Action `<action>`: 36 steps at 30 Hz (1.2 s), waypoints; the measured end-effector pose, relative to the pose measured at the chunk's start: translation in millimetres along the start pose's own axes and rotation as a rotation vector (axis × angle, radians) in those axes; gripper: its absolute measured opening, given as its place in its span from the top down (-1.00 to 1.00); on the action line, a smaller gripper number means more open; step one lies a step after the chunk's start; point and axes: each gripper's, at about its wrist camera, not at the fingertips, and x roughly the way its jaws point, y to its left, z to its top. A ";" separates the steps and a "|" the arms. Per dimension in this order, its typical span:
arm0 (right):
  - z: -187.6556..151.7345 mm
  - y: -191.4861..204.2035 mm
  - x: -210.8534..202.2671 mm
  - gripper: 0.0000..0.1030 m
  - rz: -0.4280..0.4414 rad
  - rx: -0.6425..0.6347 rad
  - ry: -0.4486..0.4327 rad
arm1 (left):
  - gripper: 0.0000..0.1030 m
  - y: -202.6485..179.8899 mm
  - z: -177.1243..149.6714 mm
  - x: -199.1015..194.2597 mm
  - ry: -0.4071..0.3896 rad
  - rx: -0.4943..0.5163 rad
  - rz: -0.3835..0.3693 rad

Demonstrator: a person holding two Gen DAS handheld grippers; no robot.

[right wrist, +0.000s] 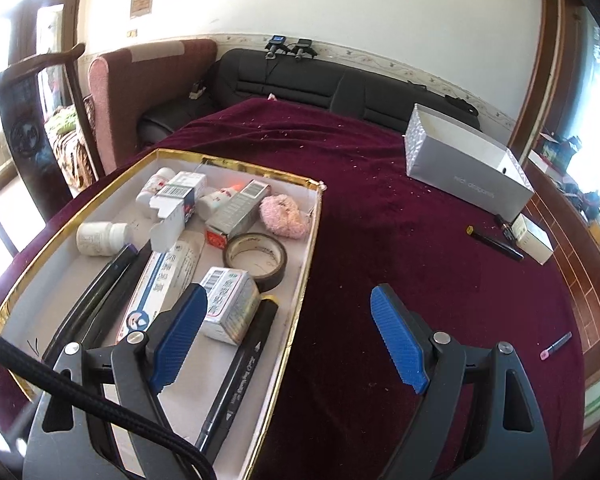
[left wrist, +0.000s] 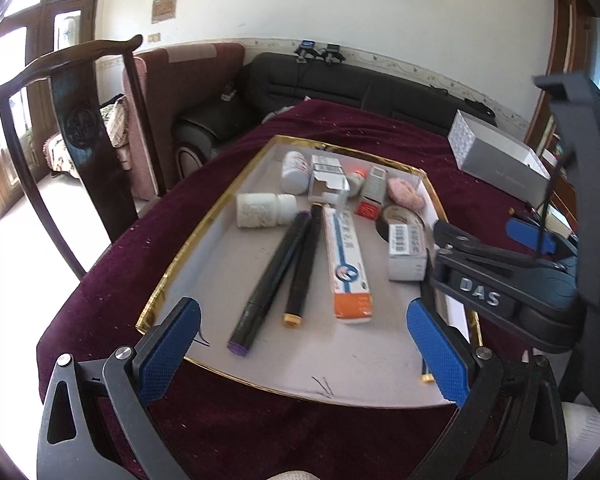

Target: Organize objects

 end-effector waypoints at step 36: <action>-11.3 -2.7 -1.8 -0.64 0.018 -0.006 0.004 | -0.97 -11.4 -4.9 5.9 0.066 -0.010 -0.022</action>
